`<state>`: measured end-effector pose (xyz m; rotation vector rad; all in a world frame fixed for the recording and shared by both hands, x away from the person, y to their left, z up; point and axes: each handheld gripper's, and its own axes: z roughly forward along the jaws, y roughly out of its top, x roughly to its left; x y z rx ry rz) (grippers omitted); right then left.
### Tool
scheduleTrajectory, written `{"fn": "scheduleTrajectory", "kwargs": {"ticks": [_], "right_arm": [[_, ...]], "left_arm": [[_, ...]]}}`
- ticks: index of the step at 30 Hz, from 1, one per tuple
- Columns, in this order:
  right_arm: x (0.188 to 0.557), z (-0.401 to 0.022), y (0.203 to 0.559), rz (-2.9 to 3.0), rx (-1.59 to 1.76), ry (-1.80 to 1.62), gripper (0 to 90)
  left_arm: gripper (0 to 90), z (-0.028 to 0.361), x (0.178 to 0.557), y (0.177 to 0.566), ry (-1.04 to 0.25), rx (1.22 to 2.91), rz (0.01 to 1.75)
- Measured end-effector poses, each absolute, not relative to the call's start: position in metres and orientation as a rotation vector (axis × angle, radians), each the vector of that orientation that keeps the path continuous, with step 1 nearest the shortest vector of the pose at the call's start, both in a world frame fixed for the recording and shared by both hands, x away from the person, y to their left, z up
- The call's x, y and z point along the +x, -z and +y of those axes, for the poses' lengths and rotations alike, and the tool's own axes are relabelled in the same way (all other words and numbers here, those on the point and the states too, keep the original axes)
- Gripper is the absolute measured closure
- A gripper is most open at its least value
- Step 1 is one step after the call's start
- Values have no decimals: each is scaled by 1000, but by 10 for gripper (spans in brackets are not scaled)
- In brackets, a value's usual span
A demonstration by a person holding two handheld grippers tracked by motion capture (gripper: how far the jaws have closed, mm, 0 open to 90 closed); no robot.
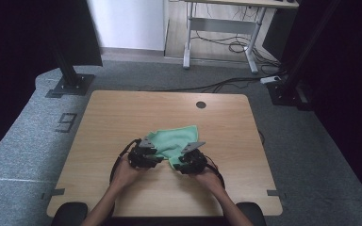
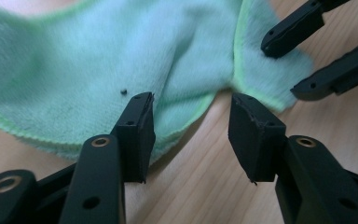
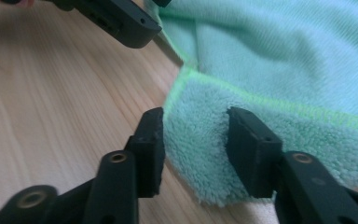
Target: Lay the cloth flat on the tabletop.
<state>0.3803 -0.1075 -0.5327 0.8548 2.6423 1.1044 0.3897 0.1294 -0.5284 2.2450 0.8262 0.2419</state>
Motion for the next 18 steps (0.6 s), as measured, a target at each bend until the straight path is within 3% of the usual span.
{"fn": "scheduleTrajectory", "kwargs": {"ticks": [4, 6, 11, 18], "right_arm": [[380, -108, 536, 2634, 843, -1090, 643], [380, -109, 536, 2622, 837, -1068, 722], [380, -109, 534, 2617, 848, -1052, 825], [382, -126, 519, 2569, 875, -1105, 832]], "left_arm": [[585, 130, 391, 537, -241, 2275, 830], [646, 129, 390, 538, -284, 2280, 838], [865, 130, 386, 539, -343, 2275, 839], [885, 139, 389, 521, -362, 2234, 830]]}}
